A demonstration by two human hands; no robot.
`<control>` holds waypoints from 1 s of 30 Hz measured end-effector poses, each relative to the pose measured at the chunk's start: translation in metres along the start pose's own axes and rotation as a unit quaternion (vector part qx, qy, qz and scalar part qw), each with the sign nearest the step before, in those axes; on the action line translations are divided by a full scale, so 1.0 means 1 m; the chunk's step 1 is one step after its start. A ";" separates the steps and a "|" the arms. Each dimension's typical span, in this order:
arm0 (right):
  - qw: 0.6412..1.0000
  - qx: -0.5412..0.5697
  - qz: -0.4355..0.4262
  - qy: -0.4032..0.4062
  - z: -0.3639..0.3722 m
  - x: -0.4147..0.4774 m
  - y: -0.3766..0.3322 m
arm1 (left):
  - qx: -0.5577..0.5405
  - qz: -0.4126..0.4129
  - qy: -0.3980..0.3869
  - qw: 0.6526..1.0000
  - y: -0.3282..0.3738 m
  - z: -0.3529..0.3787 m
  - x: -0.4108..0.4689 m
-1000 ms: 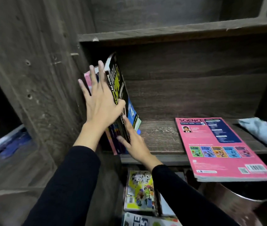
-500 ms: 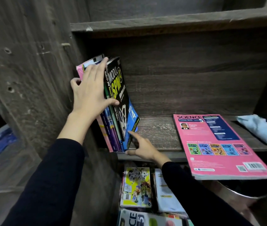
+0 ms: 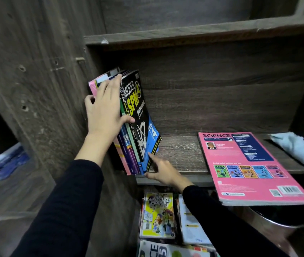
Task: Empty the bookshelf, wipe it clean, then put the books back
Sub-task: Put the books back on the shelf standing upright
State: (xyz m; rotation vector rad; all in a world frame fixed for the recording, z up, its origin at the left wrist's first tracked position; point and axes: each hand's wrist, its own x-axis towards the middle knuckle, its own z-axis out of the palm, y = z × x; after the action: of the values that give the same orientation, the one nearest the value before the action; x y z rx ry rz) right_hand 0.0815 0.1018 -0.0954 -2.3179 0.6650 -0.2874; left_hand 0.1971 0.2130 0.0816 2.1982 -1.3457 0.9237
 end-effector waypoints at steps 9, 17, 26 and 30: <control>0.990 -0.107 -0.041 0.085 -0.052 -0.023 0.017 | -0.002 -0.055 0.066 0.996 0.037 0.023 -0.055; 0.918 -0.348 0.050 0.184 -0.145 -0.083 0.083 | -0.169 -0.174 0.000 0.970 0.148 0.073 -0.104; 0.870 -0.235 0.383 0.202 -0.172 -0.165 0.143 | -0.276 -0.220 -0.372 0.859 0.207 0.117 -0.140; 0.872 -0.209 0.395 0.198 -0.168 -0.174 0.151 | -0.337 -0.211 -0.439 0.806 0.225 0.126 -0.145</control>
State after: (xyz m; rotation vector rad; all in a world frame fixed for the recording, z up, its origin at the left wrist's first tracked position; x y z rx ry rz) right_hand -0.1865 0.0050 -0.0788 -2.1455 1.9666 -0.2431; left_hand -0.0083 0.1207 -0.1108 2.1731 -1.1279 -0.7594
